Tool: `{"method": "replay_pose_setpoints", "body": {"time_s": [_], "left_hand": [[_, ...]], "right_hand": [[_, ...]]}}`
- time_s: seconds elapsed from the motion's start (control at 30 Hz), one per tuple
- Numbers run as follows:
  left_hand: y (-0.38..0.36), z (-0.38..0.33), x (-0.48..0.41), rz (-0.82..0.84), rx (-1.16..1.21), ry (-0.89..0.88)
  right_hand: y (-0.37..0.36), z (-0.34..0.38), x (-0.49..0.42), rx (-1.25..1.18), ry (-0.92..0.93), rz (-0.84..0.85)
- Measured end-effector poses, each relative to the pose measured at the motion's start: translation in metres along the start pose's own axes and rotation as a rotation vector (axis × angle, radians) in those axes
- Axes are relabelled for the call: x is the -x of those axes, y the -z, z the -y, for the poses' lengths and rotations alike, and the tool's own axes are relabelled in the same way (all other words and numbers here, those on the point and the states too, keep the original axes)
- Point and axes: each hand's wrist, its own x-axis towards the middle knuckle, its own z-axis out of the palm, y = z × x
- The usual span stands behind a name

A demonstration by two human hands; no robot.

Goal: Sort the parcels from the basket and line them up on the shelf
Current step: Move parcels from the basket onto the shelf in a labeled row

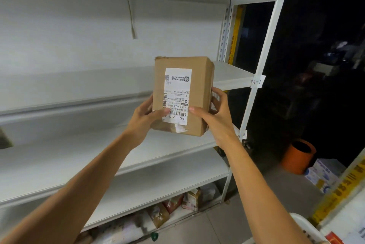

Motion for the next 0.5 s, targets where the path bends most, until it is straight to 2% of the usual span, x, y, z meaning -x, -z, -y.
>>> {"method": "replay_pose_setpoints", "body": {"time_s": [0.17, 0.4, 0.5], "left_hand": [[0.038, -0.018, 0.001, 0.048, 0.011, -0.043], [0.104, -0.035, 0.002, 0.134, 0.061, 0.143], [0.131, -0.038, 0.000, 0.079, 0.042, 0.104]], "right_hand": [[-0.034, 0.010, -0.008, -0.094, -0.001, 0.007], [-0.094, 0.011, -0.016, -0.116, -0.029, 0.061], [-0.120, 0.010, -0.023, -0.112, -0.037, 0.048]]}}
